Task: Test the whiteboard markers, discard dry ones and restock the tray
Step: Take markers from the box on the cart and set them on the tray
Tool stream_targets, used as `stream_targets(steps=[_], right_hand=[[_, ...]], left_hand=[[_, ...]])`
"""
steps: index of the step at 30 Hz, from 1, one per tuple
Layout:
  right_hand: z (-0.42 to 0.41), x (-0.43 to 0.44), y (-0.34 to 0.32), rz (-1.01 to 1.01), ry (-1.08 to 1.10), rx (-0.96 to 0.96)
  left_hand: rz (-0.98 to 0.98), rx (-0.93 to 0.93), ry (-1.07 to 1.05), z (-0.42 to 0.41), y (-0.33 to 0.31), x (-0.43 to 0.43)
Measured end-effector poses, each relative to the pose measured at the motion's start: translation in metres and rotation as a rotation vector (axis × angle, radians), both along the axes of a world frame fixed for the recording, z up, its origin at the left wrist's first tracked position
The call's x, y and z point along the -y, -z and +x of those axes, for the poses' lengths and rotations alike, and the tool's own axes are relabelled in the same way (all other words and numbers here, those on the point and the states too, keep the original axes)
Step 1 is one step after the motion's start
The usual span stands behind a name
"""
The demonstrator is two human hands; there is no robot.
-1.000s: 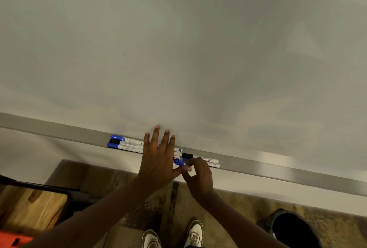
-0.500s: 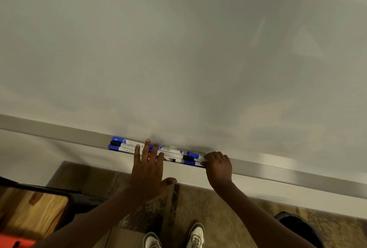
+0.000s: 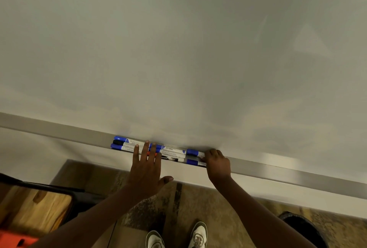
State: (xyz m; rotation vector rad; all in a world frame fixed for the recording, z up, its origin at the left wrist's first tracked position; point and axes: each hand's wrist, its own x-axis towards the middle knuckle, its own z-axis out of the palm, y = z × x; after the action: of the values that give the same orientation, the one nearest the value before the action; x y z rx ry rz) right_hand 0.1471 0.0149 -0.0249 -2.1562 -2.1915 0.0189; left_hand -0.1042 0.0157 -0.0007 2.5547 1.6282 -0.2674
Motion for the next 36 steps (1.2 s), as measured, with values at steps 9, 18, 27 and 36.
stream_targets(steps=[9,18,27,36], right_hand=[[-0.003,0.005,0.006,0.038,-0.050,-0.025],[0.000,0.007,0.004,0.028,-0.023,-0.048],[0.004,0.008,0.006,0.082,-0.070,-0.067],[0.002,0.002,0.014,0.177,-0.151,-0.092]], left_hand=[[-0.007,-0.017,-0.013,-0.005,0.008,-0.001],[0.012,-0.026,-0.012,-0.003,0.010,-0.003],[-0.004,-0.049,-0.025,-0.004,0.013,-0.008],[-0.020,-0.056,-0.044,-0.014,0.019,-0.017]])
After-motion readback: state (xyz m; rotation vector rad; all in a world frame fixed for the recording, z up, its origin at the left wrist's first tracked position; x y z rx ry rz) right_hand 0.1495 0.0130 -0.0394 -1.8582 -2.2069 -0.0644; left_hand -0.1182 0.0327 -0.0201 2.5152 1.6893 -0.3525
